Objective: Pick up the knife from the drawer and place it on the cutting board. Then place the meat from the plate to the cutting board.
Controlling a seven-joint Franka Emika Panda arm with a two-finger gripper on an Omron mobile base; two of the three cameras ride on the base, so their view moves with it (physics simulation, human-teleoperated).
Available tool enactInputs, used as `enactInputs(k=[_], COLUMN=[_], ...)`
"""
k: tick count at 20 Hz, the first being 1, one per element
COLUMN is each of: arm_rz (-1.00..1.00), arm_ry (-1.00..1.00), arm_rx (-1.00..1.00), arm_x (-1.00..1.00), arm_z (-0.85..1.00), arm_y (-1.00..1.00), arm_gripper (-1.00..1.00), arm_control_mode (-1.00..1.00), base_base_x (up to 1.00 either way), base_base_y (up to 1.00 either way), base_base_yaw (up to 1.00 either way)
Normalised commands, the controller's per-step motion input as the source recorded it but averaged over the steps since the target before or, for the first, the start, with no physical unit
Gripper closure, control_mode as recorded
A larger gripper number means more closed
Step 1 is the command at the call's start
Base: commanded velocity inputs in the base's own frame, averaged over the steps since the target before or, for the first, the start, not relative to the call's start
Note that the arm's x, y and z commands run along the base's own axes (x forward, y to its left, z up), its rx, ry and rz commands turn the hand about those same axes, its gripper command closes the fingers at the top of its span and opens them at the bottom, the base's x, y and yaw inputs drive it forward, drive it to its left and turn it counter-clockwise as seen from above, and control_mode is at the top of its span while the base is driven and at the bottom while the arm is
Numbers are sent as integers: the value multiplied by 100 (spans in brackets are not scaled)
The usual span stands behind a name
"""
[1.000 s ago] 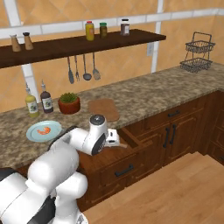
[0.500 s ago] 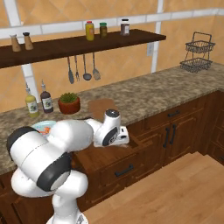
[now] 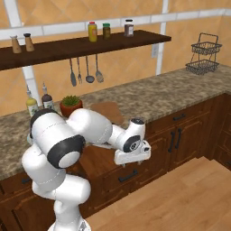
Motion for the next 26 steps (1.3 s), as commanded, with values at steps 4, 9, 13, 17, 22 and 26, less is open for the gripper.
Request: enactInputs(k=[4,9,13,17,22,26], arm_rz=[0,7,5,2,1,7], arm_ry=[2,-25,-15,-6,0,0], arm_rx=[0,4,4,4,0,0], arm_x=[-67,32,52,49,75,73], arm_z=[0,5,7,12,-23,-75], arm_y=[-75,34,57,54,47,14], arm_gripper=[-100,-100,-100,-100,-100,-100], arm_control_mode=[-100,-100,-100,-100,-100,-100], base_base_x=[0,0,0,0,0,0], base_base_y=[0,0,0,0,0,0], base_base_yaw=[0,0,0,0,0,0])
